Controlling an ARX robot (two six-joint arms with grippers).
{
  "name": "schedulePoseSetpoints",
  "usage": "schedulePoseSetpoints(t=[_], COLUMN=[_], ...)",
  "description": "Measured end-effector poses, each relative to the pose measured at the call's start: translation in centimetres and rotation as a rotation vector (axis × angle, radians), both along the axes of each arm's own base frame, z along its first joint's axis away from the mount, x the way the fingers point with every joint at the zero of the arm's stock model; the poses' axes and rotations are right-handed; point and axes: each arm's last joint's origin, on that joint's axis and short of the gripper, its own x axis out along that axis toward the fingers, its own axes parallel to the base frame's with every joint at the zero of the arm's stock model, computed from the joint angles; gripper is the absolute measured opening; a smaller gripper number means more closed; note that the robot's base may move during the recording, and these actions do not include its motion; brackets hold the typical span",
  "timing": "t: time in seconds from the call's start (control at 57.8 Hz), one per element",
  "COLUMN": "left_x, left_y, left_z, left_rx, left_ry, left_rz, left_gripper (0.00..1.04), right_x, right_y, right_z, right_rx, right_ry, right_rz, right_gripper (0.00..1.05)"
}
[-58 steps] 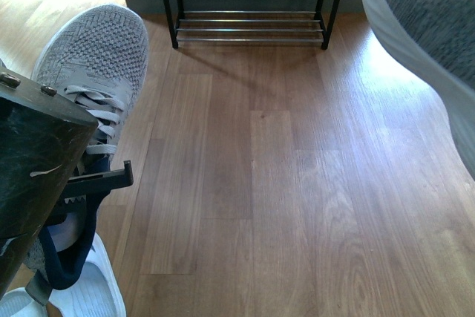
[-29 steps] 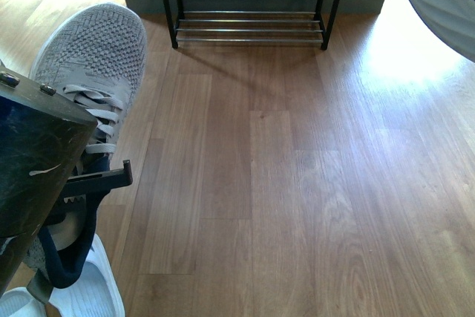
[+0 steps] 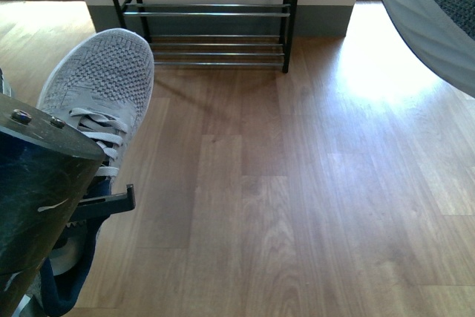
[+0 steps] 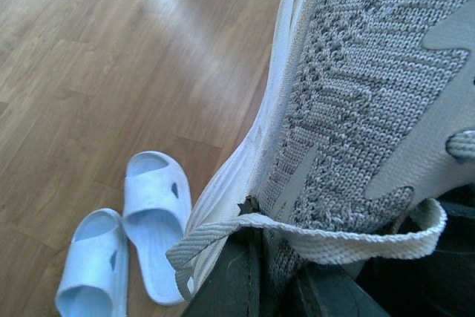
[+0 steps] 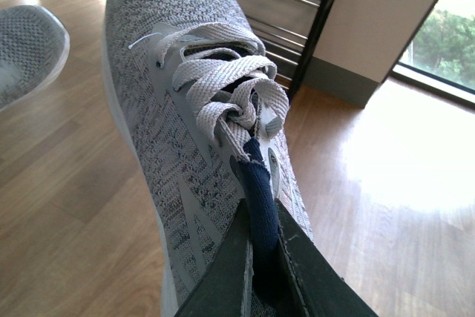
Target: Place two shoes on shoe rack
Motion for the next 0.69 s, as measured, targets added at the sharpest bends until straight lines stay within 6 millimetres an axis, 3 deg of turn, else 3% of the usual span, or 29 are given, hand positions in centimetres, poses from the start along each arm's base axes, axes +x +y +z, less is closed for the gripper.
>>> schedulePoseSetpoints(t=[0.692], left_x=[-0.03], left_y=[-0.05], left_z=[0.0], left_rx=[-0.001], left_ry=[0.001], left_rz=[-0.003], left_gripper=[0.02], right_x=[0.0], right_y=[-0.02], right_z=[0.0], right_rx=[0.001], right_ry=[0.0], right_rz=[-0.003], right_gripper=[0.02])
